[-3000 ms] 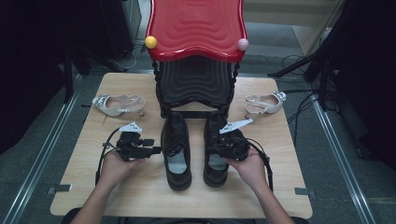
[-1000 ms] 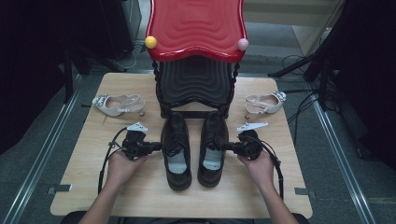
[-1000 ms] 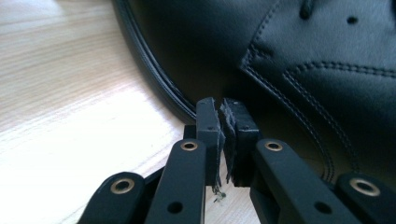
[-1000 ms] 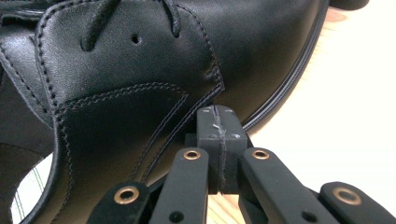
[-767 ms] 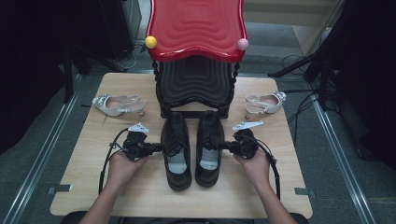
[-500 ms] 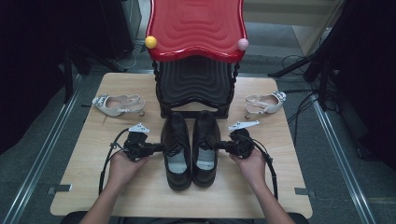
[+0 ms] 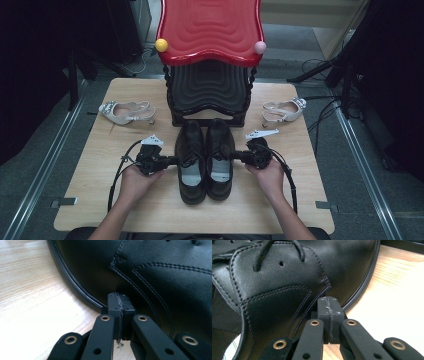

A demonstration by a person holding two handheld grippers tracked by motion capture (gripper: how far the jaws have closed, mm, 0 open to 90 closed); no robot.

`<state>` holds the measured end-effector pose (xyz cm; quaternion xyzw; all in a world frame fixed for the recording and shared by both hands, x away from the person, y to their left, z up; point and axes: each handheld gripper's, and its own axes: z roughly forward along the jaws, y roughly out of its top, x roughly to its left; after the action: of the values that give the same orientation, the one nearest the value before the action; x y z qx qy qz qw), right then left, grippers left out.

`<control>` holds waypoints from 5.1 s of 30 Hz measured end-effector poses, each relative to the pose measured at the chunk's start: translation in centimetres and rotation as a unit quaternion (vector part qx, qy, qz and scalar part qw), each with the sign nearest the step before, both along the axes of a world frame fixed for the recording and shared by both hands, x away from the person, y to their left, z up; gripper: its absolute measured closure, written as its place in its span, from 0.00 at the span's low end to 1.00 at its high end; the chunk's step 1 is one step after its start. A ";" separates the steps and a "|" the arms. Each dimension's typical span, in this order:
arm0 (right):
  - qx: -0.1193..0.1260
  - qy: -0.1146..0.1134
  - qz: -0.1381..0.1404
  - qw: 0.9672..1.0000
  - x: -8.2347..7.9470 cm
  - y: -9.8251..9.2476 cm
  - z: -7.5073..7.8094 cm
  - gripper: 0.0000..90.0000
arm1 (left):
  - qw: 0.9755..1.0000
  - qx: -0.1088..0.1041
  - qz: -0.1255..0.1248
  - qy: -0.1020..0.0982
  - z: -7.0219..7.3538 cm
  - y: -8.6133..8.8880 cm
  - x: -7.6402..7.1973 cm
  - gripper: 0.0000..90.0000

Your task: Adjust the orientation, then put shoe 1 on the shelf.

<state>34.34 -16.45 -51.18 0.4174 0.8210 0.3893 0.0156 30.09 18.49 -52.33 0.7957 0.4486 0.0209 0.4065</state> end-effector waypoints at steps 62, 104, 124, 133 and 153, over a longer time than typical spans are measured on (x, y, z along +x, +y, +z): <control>0.034 -0.015 0.049 0.998 -5.4 1.0 6.3 0.79 | 1.000 0.009 0.001 0.004 0.8 2.1 0.7 0.59; -0.118 0.091 0.056 0.987 -2.5 8.2 3.0 0.79 | 0.999 0.009 0.027 -0.019 1.0 3.2 1.0 0.55; 0.018 0.139 0.080 0.987 -2.1 2.9 6.4 0.92 | 0.999 0.012 0.037 -0.012 0.8 4.1 1.3 0.55; 0.063 0.080 0.076 0.992 -2.1 1.8 12.2 0.92 | 0.999 0.017 0.033 -0.015 0.7 3.7 1.2 0.55; 0.098 -0.024 -0.119 0.988 6.0 4.0 14.9 0.91 | 0.999 0.017 0.025 -0.012 0.5 3.4 1.3 0.55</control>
<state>40.32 -12.40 -36.31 0.5023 0.7225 0.4733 0.0405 31.41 21.87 -51.79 0.7904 0.4630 0.0483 0.3981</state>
